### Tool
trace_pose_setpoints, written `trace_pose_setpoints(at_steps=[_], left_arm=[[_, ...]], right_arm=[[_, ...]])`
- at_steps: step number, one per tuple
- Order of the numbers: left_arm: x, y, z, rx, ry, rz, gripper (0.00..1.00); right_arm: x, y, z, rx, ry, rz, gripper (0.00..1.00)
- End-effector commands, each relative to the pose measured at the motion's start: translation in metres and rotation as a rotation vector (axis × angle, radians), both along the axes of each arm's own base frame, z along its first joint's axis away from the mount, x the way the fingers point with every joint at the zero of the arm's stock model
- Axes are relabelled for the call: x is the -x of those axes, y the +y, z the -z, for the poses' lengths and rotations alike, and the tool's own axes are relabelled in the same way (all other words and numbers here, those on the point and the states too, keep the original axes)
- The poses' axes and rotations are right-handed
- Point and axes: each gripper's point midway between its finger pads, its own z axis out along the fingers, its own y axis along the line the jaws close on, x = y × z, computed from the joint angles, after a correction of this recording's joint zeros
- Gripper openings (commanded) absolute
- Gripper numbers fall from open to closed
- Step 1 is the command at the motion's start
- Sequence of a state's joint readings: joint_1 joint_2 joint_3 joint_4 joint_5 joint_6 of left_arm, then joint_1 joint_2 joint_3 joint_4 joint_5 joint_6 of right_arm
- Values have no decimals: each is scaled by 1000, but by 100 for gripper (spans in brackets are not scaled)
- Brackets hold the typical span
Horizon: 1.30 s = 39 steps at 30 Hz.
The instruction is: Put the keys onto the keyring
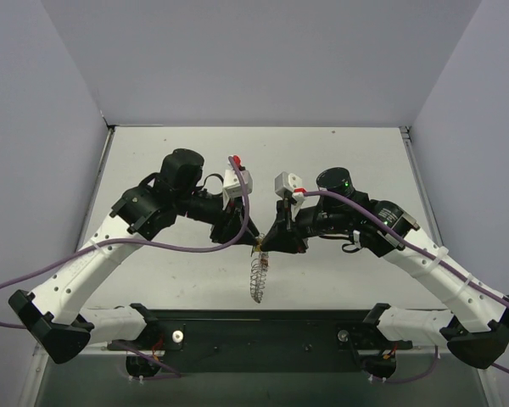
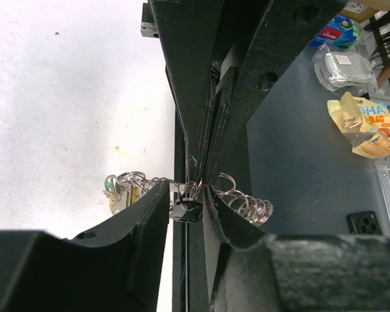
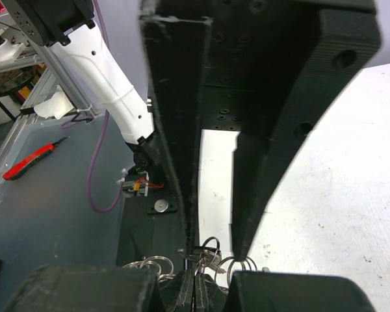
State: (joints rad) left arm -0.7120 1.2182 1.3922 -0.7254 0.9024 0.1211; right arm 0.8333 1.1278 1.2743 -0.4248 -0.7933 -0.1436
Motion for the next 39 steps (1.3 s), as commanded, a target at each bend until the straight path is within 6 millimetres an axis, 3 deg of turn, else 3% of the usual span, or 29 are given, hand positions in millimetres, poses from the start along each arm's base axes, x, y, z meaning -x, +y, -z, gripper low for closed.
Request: trace_pose_setpoints(at_steps=[1,7,39], left_arm=[[7,0,-16,51,-34,52,31],[8,2,-14,42,-30,50,0],[7,13,22,-73,53,-24,0]], right_arm=[[3,2,-30,-84,-84,-20,0],[1,2,-31,-83,-90,-12,0],[3,-1,-45,-129,-115,3,0]])
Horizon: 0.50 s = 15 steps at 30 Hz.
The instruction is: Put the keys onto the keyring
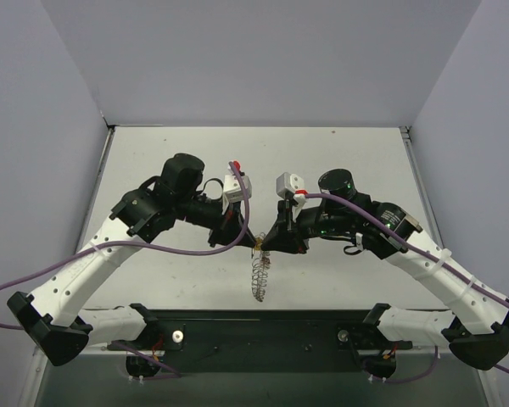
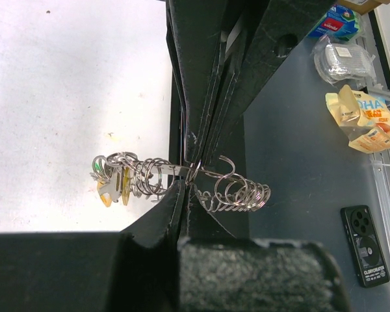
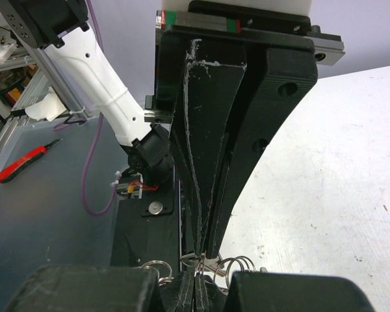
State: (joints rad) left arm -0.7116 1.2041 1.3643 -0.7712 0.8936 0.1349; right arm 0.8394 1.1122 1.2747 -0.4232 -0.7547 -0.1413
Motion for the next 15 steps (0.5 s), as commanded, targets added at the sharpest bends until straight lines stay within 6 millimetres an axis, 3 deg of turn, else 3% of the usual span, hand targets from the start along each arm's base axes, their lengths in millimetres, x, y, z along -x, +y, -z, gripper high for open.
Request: trace_pose_setpoints(at_steps=[1,6,15], left_arm=[[1,6,8,-31,21,-23,0],[-1,3,15,-38,41,-15,0],[-1,-5,11,20,48,4,0]], right_arm=[[5,2,-41,-126,-93,-28,0],[9,1,-46,-147,-97,-35,0],[16,3,-58,-208,-99,-65,0]])
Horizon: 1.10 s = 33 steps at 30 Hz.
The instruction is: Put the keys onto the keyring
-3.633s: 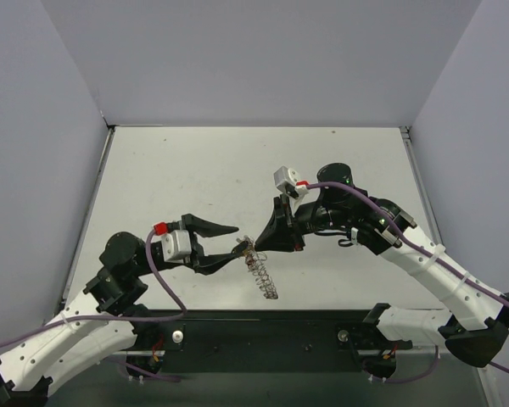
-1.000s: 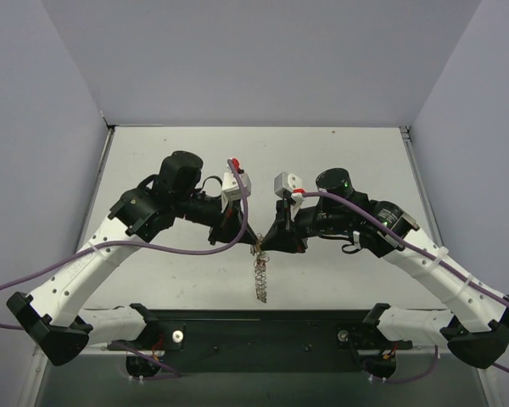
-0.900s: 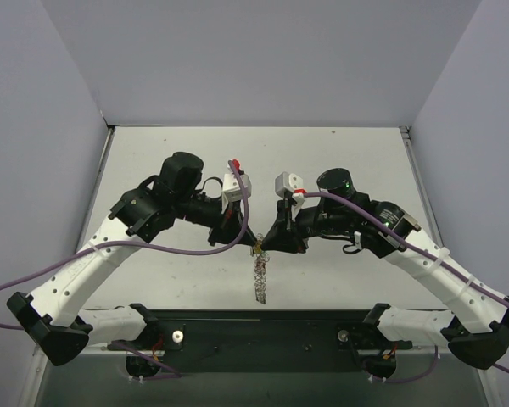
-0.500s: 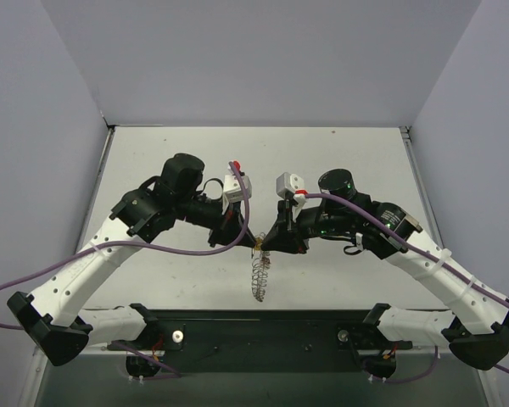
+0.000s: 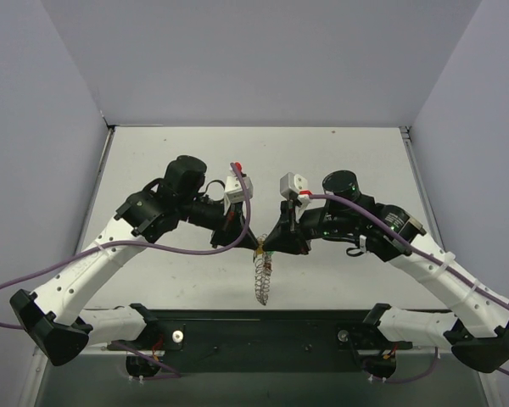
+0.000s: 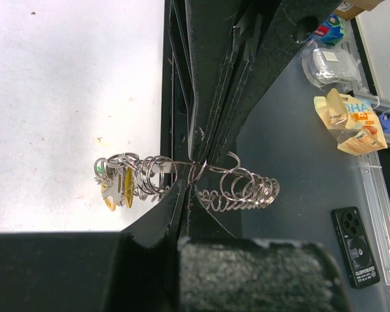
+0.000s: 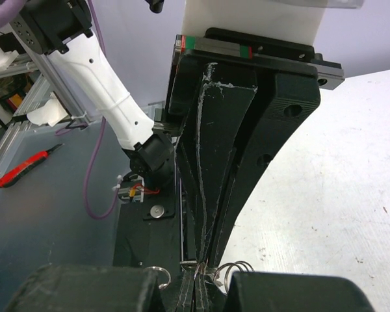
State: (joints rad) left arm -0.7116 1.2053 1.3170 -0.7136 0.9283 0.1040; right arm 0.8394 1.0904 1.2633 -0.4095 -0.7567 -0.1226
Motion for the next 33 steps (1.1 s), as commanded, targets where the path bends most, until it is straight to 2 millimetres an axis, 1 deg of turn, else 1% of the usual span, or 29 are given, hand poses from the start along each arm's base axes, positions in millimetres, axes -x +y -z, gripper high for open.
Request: trace_pose_setpoints(at_steps=[1,2,4,7,10,11,13,14,16,17,21,23,26,28,33], left_arm=[[-4,-2,2,16,3,-10,0],[-3,-3,4,20,17,-13,0],[-2,-6,-2,55,8,7,0],[-1,-10,-6,83,13,18,0],[-2,-11,-6,88,17,17,0],[-3,-11,-6,86,8,12,2],[-3,-8,-9,85,-9,-4,11],[-7,-7,-8,79,-31,-30,26],[-9,-1,-14,85,-65,-66,37],[-13,2,-16,86,-84,-92,45],[-13,17,-35,124,-156,-143,57],[-14,23,-44,142,-182,-158,59],[-11,26,-51,161,-196,-153,60],[-10,24,-57,181,-196,-140,60],[-9,19,-64,218,-196,-113,59]], right_arm=[[14,5,-54,-193,-101,-74,0],[15,5,-57,-203,-102,-77,0],[15,5,-56,-206,-97,-77,0],[16,5,-57,-210,-93,-75,0],[16,6,-57,-213,-90,-77,0],[17,6,-57,-214,-91,-77,0],[17,5,-57,-215,-92,-76,0],[16,5,-57,-215,-94,-74,0],[16,5,-57,-215,-94,-74,0],[16,5,-56,-212,-93,-75,0],[19,5,-58,-217,-97,-88,0],[20,5,-59,-219,-94,-96,0],[22,6,-61,-222,-87,-115,0],[27,6,-66,-233,-74,-141,0],[28,8,-77,-271,-88,-142,0]])
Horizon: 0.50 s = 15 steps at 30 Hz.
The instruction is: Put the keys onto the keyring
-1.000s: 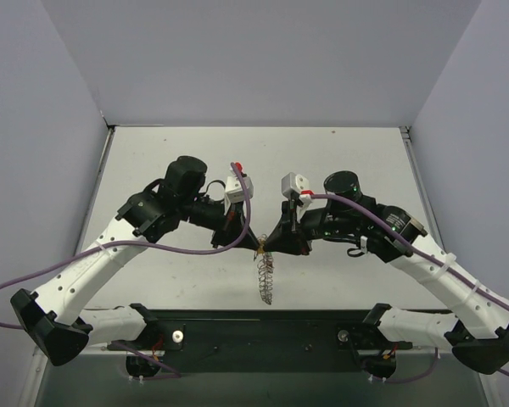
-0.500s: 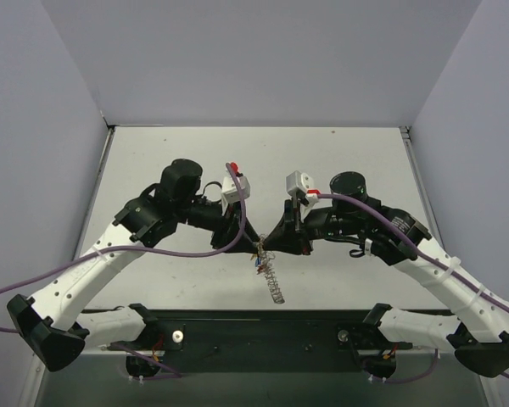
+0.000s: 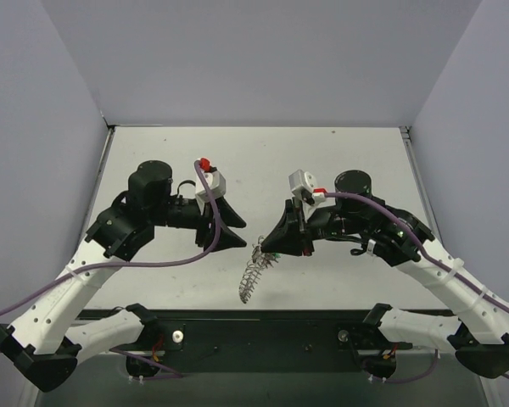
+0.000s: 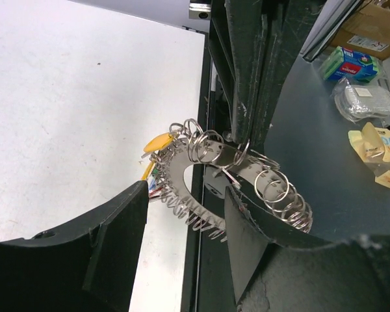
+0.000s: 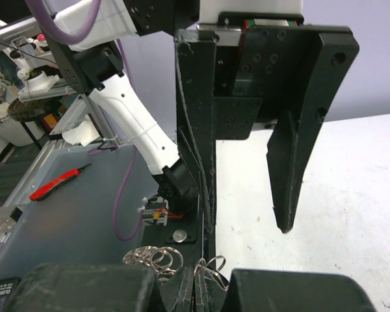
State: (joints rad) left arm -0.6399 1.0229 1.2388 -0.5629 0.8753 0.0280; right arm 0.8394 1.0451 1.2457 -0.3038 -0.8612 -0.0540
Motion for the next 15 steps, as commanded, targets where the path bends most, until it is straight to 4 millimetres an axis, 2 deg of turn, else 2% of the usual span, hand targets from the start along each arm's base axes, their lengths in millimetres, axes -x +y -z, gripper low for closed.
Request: trace_pose_setpoints(at_steps=[1,6,9,10,11,13,14,15], left_arm=[[-1,-5,-27,83,-69,30,59],[-6,-8,-38,143,-87,-3,58],[-10,-6,-50,191,-128,-48,58],[-11,-4,-56,209,-146,-65,58],[-13,-3,-63,230,-169,-83,58],[-16,0,-72,265,-196,-122,58],[-18,2,-76,278,-203,-132,58],[-18,2,-77,289,-194,-141,58]], right_arm=[[10,4,-50,-162,-98,-63,0],[6,2,-65,-290,-179,-8,0],[0,-1,-84,-389,-229,46,0],[-6,-1,-81,-400,-221,78,0],[-5,-3,-94,-460,-254,89,0],[-8,-3,-93,-491,-235,110,0],[-8,-7,-107,-553,-264,129,0],[-8,-9,-110,-578,-253,143,0]])
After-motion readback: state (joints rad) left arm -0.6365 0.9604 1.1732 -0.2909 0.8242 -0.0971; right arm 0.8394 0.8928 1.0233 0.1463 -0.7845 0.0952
